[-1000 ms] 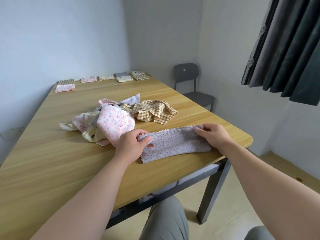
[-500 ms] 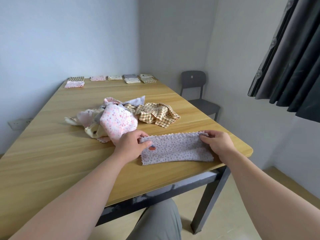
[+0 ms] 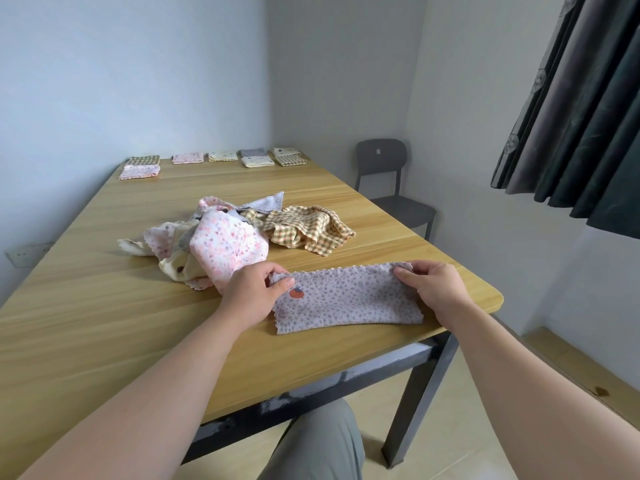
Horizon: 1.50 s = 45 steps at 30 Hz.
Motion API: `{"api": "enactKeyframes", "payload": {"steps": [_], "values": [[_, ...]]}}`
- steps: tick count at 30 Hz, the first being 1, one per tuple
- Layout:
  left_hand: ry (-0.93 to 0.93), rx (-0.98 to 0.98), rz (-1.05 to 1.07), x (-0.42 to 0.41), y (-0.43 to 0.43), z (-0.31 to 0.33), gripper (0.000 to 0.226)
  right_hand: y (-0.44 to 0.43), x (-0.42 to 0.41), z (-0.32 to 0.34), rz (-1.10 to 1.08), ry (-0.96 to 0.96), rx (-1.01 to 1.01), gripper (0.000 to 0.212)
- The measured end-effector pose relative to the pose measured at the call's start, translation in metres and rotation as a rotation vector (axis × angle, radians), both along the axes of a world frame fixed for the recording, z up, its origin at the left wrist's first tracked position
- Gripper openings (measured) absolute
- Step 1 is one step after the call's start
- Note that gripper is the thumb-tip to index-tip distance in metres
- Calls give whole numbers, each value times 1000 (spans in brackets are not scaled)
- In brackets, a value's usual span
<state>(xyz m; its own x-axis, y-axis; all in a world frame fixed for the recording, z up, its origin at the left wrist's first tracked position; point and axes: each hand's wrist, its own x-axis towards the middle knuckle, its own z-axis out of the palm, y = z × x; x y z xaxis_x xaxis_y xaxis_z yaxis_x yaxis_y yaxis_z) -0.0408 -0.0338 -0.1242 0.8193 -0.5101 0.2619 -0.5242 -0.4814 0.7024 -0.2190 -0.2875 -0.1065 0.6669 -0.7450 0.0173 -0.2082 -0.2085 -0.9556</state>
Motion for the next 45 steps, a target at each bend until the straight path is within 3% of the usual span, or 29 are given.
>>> {"api": "enactKeyframes", "payload": {"steps": [5, 9, 14, 19, 25, 30, 33, 37, 42, 45], "values": [[-1, -6, 9, -3, 1, 3, 20, 1, -1, 4, 2, 23, -7, 12], [-68, 99, 3, -12, 0, 22, 22, 6, -6, 26, 27, 71, -15, 8], [-27, 34, -77, -11, -6, 70, 9, 2, -17, 83, 108, 93, -211, 5], [517, -292, -234, -21, -3, 100, 15, 7, -38, 111, 239, 84, -39, 8], [638, -264, -357, -19, 9, 103, 8, 5, -54, 106, 247, 28, 182, 16], [705, -131, -373, -7, 5, 103, 14, 4, -48, 104, 284, 105, 288, 15], [538, -192, -311, 2, -4, 99, 9, 3, -35, 98, 231, -61, 278, 18], [115, -134, -251, -3, -7, 81, 14, 3, -26, 74, 102, -172, 102, 13], [-141, 270, -385, -20, -5, 35, 20, 7, -29, 28, 39, 184, -257, 20], [-197, 335, -390, -23, -3, 23, 14, 9, -31, 15, 41, 293, -349, 11]]}}
